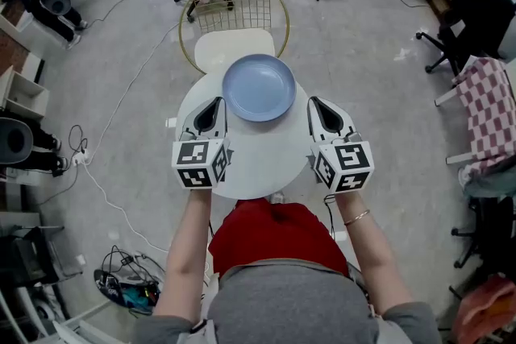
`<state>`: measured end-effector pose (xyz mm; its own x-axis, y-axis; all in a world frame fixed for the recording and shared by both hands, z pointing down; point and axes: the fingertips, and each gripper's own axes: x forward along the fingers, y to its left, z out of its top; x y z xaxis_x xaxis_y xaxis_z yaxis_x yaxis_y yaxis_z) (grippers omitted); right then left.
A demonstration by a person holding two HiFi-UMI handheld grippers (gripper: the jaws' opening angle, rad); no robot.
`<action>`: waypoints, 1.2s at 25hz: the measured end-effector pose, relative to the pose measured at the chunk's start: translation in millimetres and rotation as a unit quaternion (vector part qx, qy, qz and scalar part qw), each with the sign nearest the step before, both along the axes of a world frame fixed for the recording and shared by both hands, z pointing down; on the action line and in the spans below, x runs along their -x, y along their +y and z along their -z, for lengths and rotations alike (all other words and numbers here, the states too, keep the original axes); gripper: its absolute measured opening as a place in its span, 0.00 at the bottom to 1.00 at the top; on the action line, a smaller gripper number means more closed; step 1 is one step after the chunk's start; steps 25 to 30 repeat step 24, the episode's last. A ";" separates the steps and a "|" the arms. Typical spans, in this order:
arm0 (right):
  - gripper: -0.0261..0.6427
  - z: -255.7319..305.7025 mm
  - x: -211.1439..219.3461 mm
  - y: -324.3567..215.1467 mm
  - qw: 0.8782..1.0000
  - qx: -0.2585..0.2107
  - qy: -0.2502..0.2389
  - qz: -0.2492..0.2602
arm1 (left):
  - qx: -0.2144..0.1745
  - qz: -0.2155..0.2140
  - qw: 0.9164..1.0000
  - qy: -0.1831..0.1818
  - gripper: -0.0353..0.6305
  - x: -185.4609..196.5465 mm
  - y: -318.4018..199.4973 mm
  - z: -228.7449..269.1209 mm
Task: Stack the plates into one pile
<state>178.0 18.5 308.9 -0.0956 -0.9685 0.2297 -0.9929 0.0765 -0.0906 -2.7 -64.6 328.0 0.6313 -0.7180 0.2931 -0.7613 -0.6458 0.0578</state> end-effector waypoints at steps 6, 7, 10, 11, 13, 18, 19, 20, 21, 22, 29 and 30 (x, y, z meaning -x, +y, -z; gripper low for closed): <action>0.08 8.6 7.7 7.4 1.000 -0.013 0.001 0.006 | -0.018 0.003 1.000 0.004 0.08 4.5 10.3 12.9; 0.08 10.3 8.7 8.5 1.000 -0.016 0.004 0.007 | -0.021 0.004 1.000 0.005 0.08 4.9 11.8 15.1; 0.08 15.5 10.8 13.0 1.000 -0.022 0.011 0.010 | -0.029 0.005 1.000 0.007 0.08 6.1 16.5 21.0; 0.08 16.9 11.1 14.6 1.000 -0.023 0.011 0.011 | -0.031 0.006 0.999 0.007 0.08 6.5 18.1 22.4; 0.08 18.6 11.5 17.5 1.000 -0.026 0.011 0.012 | -0.035 0.006 0.999 0.008 0.08 6.9 21.2 24.5; 0.08 18.1 12.8 21.8 0.999 -0.028 0.009 0.016 | -0.045 0.006 0.999 0.006 0.08 6.5 27.2 27.5; 0.08 17.9 12.6 22.3 0.999 -0.028 0.008 0.016 | -0.046 0.006 0.999 0.005 0.08 6.0 27.8 28.0; 0.08 17.8 12.2 22.5 0.999 -0.029 0.007 0.017 | -0.047 0.006 0.999 0.006 0.08 5.5 28.0 28.3; 0.08 17.8 11.8 22.4 0.999 -0.029 0.007 0.017 | -0.048 0.005 0.999 0.006 0.08 5.0 28.0 28.7; 0.08 17.9 11.5 22.2 0.999 -0.030 0.006 0.017 | -0.048 0.005 0.999 0.006 0.08 4.7 27.8 28.9; 0.08 18.1 11.2 21.7 0.999 -0.031 0.005 0.019 | -0.049 0.006 0.999 0.007 0.08 4.5 27.4 29.2; 0.08 18.1 11.2 21.7 0.999 -0.031 0.005 0.019 | -0.049 0.006 0.999 0.007 0.08 4.5 27.4 29.2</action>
